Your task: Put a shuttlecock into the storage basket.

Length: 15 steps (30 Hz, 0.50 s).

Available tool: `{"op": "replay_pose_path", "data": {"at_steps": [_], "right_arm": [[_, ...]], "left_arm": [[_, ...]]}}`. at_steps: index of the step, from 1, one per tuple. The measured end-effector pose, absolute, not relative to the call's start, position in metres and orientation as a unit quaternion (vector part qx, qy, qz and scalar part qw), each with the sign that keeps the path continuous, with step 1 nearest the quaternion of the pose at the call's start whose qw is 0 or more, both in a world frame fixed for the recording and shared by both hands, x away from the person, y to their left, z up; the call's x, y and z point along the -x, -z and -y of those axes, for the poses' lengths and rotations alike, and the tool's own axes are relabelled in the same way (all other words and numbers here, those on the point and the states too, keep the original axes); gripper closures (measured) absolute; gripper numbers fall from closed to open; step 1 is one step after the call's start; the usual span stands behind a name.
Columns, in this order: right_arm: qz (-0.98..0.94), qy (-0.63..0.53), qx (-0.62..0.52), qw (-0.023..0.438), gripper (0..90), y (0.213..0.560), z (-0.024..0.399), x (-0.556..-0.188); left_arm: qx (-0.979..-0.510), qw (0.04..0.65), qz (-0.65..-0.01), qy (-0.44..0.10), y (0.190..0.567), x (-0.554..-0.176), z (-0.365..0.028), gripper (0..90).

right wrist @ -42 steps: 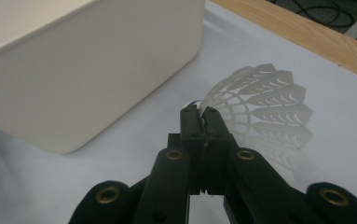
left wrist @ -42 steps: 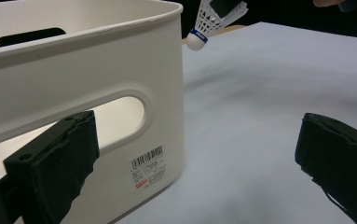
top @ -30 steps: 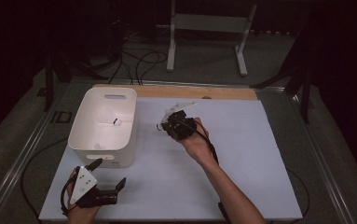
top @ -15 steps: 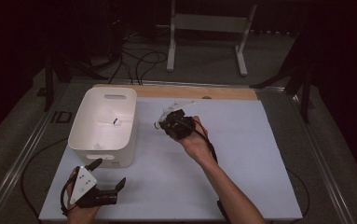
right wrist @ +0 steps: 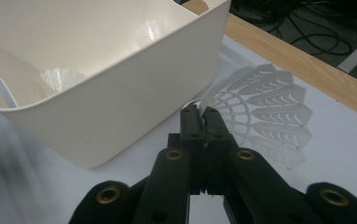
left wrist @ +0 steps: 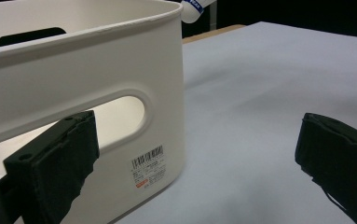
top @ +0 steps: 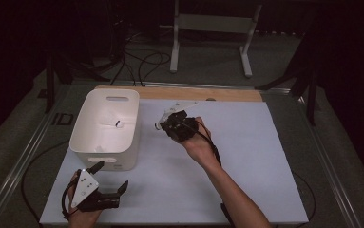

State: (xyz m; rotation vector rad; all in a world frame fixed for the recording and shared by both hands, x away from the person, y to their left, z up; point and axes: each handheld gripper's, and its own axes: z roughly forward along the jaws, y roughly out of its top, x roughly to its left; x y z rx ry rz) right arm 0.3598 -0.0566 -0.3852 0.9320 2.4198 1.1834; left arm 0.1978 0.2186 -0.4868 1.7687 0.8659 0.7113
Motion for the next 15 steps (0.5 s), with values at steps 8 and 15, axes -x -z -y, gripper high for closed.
{"op": "replay_pose_path", "data": {"at_steps": [8, 15], "right_arm": [[-0.839, -0.415, -0.32, 0.146, 89.6, 0.3807, 0.0546, -0.3575], [-0.84, -0.419, -0.313, 0.147, 89.6, 0.376, 0.0515, -0.356]], "left_arm": [[-0.732, 0.5, -0.358, -0.294, 0.4867, -0.1978, -0.2188, 0.3], [-0.732, 0.499, -0.358, -0.294, 0.4868, -0.1979, -0.2187, 0.3]]}}
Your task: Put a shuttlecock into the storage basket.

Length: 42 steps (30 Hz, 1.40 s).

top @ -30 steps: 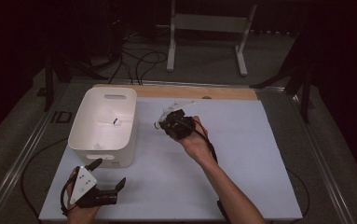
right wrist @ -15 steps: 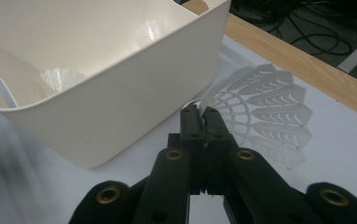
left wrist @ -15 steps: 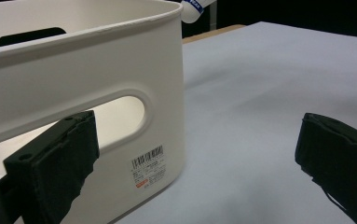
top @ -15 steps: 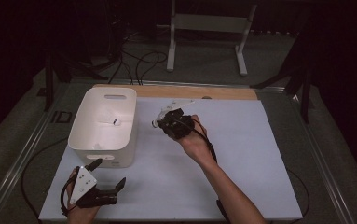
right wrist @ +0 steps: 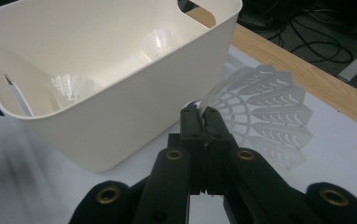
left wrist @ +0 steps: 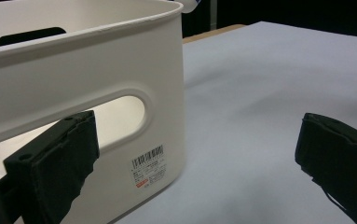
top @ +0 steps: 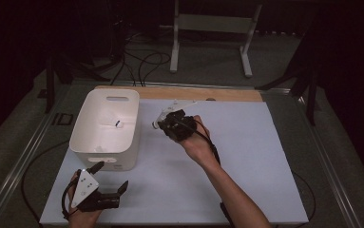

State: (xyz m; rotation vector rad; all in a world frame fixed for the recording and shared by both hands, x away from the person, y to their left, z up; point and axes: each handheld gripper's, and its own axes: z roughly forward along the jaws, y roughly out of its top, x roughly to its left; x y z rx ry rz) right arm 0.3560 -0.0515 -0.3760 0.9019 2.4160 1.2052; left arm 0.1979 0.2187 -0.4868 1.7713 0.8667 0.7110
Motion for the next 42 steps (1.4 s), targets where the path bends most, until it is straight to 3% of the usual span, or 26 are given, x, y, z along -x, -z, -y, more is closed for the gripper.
{"op": "replay_pose_path", "data": {"at_steps": [42], "right_arm": [[-0.841, -0.44, -0.28, 0.142, 89.6, 0.354, 0.019, -0.358]], "left_arm": [[-0.731, 0.502, -0.358, -0.293, 0.487, -0.198, -0.219, 0.3]]}}
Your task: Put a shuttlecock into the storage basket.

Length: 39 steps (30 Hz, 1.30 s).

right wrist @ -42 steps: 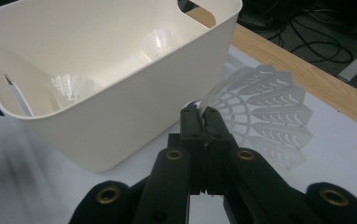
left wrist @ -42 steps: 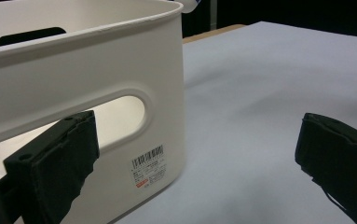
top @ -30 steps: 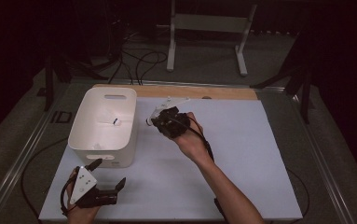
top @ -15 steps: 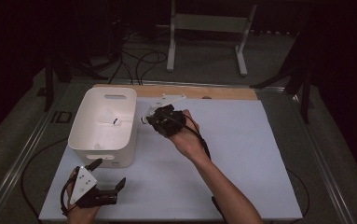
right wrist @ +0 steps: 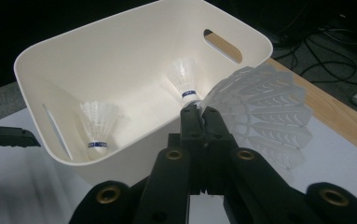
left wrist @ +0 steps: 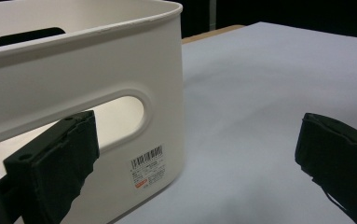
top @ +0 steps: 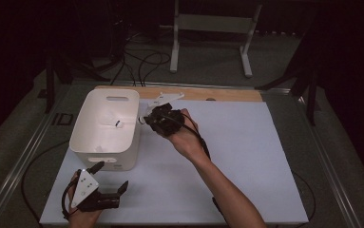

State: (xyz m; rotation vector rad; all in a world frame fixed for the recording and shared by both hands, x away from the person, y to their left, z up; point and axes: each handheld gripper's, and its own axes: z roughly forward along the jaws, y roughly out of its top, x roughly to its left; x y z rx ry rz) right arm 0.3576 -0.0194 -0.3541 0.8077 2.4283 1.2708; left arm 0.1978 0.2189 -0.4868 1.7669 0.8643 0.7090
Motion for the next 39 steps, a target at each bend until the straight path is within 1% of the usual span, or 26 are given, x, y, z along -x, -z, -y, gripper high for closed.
{"op": "replay_pose_path", "data": {"at_steps": [19, 39], "right_arm": [[-0.843, -0.444, -0.272, 0.133, 89.6, 0.351, -0.004, -0.36], [-0.851, -0.442, -0.249, 0.137, 89.6, 0.347, -0.017, -0.36]], "left_arm": [[-0.731, 0.502, -0.358, -0.293, 0.487, -0.197, -0.219, 0.3], [-0.731, 0.502, -0.357, -0.293, 0.487, -0.197, -0.219, 0.3]]}}
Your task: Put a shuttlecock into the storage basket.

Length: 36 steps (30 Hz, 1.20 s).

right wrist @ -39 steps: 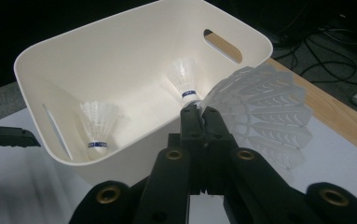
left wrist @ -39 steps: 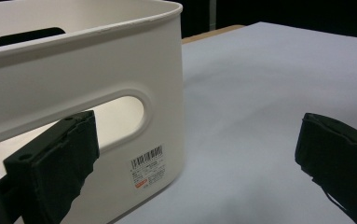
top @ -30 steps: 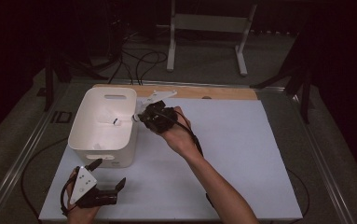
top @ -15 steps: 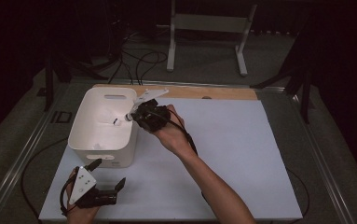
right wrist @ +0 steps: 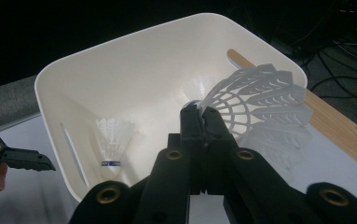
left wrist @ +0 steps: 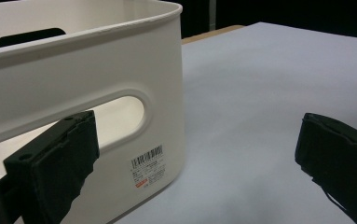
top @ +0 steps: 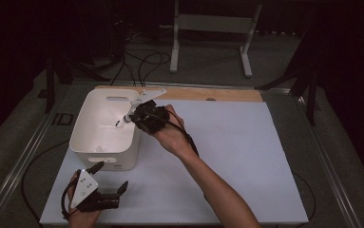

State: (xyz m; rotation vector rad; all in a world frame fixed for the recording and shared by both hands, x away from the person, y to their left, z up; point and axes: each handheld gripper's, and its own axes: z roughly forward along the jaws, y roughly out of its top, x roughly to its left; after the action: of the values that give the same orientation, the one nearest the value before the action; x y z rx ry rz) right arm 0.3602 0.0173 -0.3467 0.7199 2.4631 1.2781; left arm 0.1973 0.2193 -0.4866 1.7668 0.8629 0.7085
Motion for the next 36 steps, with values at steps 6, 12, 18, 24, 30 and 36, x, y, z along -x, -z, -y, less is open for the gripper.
{"op": "replay_pose_path", "data": {"at_steps": [6, 12, 18, 24, 30, 36], "right_arm": [[-0.855, -0.437, -0.242, 0.139, 89.6, 0.346, -0.023, -0.362], [-0.857, -0.434, -0.238, 0.141, 89.5, 0.344, -0.029, -0.363], [-0.86, -0.431, -0.234, 0.141, 89.6, 0.345, -0.032, -0.366], [-0.862, -0.427, -0.236, 0.14, 89.5, 0.348, -0.037, -0.37], [-0.865, -0.423, -0.233, 0.137, 89.5, 0.348, -0.046, -0.374], [-0.866, -0.424, -0.232, 0.131, 89.4, 0.35, -0.051, -0.374]], "left_arm": [[-0.731, 0.502, -0.358, -0.293, 0.486, -0.197, -0.22, 0.3], [-0.73, 0.502, -0.358, -0.294, 0.486, -0.197, -0.22, 0.3], [-0.73, 0.503, -0.358, -0.293, 0.486, -0.197, -0.22, 0.3], [-0.731, 0.502, -0.358, -0.293, 0.486, -0.197, -0.22, 0.3], [-0.731, 0.502, -0.357, -0.293, 0.486, -0.197, -0.22, 0.4], [-0.729, 0.503, -0.359, -0.294, 0.486, -0.196, -0.221, 0.3]]}}
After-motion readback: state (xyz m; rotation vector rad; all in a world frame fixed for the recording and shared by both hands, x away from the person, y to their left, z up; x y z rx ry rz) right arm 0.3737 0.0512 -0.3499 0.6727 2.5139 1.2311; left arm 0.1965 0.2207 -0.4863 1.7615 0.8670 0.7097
